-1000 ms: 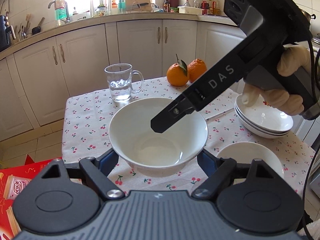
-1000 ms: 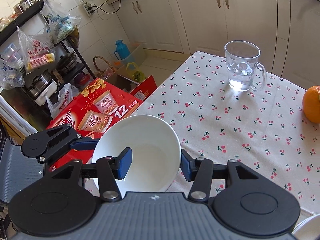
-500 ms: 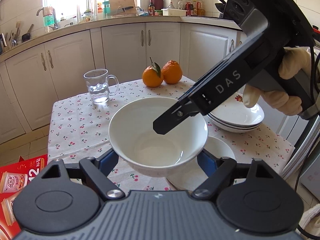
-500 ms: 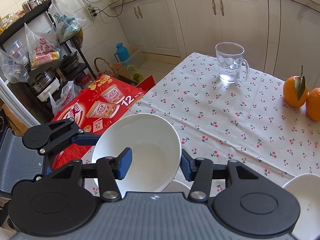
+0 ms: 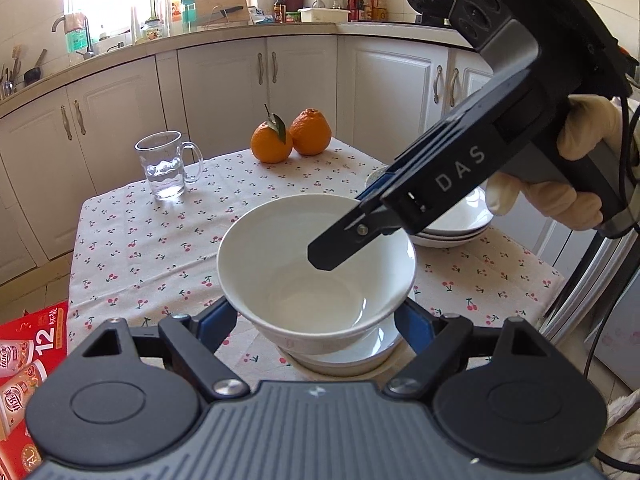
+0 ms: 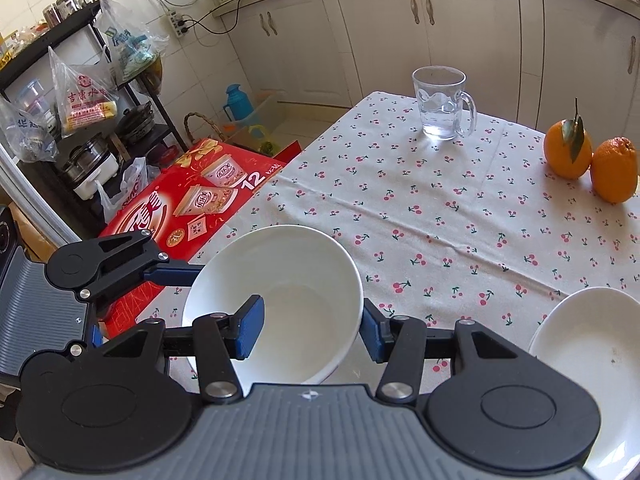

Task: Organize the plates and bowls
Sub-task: 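Lower the held bowl into the two stacked bowls and open the right tool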

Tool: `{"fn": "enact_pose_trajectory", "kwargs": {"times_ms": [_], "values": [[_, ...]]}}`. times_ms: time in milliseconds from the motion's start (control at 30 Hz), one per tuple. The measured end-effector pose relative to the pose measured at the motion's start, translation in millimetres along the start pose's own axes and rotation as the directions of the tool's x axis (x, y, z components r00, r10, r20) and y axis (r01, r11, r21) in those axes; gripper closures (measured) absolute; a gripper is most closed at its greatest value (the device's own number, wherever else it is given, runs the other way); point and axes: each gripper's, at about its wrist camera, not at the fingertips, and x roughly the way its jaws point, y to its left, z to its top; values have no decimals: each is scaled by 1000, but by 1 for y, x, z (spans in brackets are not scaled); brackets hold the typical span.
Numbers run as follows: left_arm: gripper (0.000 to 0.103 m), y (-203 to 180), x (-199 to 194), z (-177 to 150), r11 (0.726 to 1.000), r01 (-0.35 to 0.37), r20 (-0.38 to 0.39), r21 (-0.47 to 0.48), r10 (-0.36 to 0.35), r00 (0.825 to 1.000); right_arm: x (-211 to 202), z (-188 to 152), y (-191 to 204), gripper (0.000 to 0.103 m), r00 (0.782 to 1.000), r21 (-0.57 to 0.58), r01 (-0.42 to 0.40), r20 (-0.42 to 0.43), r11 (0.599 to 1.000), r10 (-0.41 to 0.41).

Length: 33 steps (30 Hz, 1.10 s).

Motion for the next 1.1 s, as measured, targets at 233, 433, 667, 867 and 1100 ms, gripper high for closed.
{"fn": "enact_pose_trajectory", "kwargs": {"times_ms": [233, 433, 667, 867, 1100], "values": [[18, -9, 8, 0, 1000, 21, -19, 7, -21, 1000, -5, -12, -6, 46, 1000, 16, 18, 1, 1000, -18], [18, -11, 13, -2, 999, 33, -38, 5, -33, 999, -4, -18, -11, 46, 1000, 24, 29, -12, 999, -29], [18, -11, 15, -3, 999, 36, -47, 6, -36, 998, -1, -22, -13, 46, 1000, 29, 26, -13, 999, -26], [18, -11, 18, -6, 999, 39, -56, 7, -38, 998, 2, -27, -14, 46, 1000, 37, 24, -6, 999, -24], [18, -9, 20, -7, 999, 35, -60, 5, -35, 998, 6, -29, -12, 45, 999, 30, 32, 3, 999, -32]]}}
